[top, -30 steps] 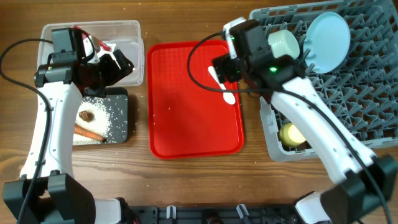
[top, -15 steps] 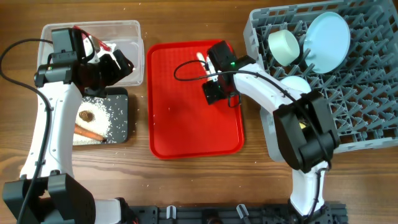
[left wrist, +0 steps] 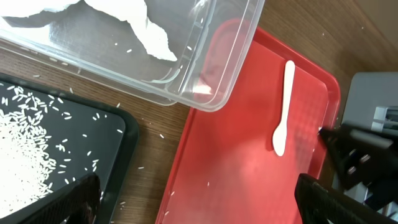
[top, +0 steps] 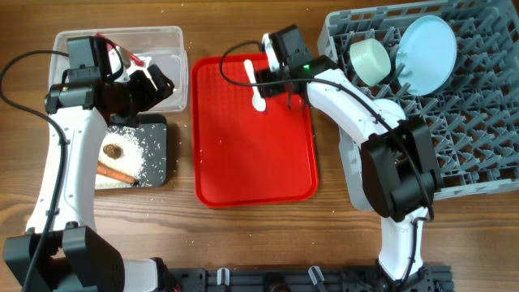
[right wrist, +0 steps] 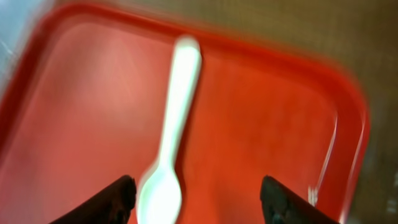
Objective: Sort waste into correct bins and load items into the dishwasher rack
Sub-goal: 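Move the right gripper to the white spoon and grasp its handle, then carry the spoon to the rack and release it between the pegs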
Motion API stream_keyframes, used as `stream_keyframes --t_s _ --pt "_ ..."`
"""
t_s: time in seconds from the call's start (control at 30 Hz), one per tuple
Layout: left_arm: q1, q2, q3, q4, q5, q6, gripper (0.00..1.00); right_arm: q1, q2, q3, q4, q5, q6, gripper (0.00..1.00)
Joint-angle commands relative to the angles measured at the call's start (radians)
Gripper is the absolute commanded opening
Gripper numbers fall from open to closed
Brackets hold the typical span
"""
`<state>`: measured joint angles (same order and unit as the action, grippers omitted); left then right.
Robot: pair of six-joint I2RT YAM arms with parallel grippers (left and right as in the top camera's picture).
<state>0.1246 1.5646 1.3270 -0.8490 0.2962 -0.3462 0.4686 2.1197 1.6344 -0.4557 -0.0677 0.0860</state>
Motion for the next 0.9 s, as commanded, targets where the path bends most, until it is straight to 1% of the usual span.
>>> stream_keyframes --t_s 0.0,0.13,0.27,0.4,0.47,0.53,0.6,0.63,0.7,0.8,0.87 --pt "0.001 -0.022 0.002 0.003 -0.006 -0.005 1.00 0.005 0.034 0.024 0.077 -0.019 0.019 0.64" --pt "0.001 -0.022 0.002 0.003 -0.006 -0.005 1.00 0.006 0.119 0.024 0.151 -0.044 0.072 0.63" --pt "0.001 -0.022 0.002 0.003 -0.006 -0.005 1.00 0.021 0.173 0.024 0.192 -0.089 0.068 0.60" --pt "0.001 -0.022 0.002 0.003 -0.006 -0.005 1.00 0.048 0.235 0.024 0.178 -0.040 0.044 0.56" --pt "0.001 -0.022 0.002 0.003 -0.006 -0.005 1.00 0.050 0.259 0.024 0.156 -0.011 0.043 0.50" --pt "0.001 -0.022 0.002 0.003 -0.006 -0.005 1.00 0.050 0.263 0.024 0.095 0.058 0.044 0.40" --pt "0.001 -0.022 0.002 0.003 -0.006 -0.005 1.00 0.050 0.263 0.024 0.035 0.106 0.044 0.34" --pt "0.001 -0.022 0.002 0.003 -0.006 -0.005 1.00 0.049 0.263 0.024 -0.005 0.118 0.045 0.27" --pt "0.001 -0.022 0.002 0.003 -0.006 -0.005 1.00 0.048 0.263 0.024 -0.069 0.124 0.045 0.20" --pt "0.001 -0.022 0.002 0.003 -0.006 -0.005 1.00 0.047 0.263 0.024 -0.124 0.123 0.045 0.06" --pt "0.001 -0.022 0.002 0.003 -0.006 -0.005 1.00 0.047 0.259 0.024 -0.152 0.119 0.044 0.04"
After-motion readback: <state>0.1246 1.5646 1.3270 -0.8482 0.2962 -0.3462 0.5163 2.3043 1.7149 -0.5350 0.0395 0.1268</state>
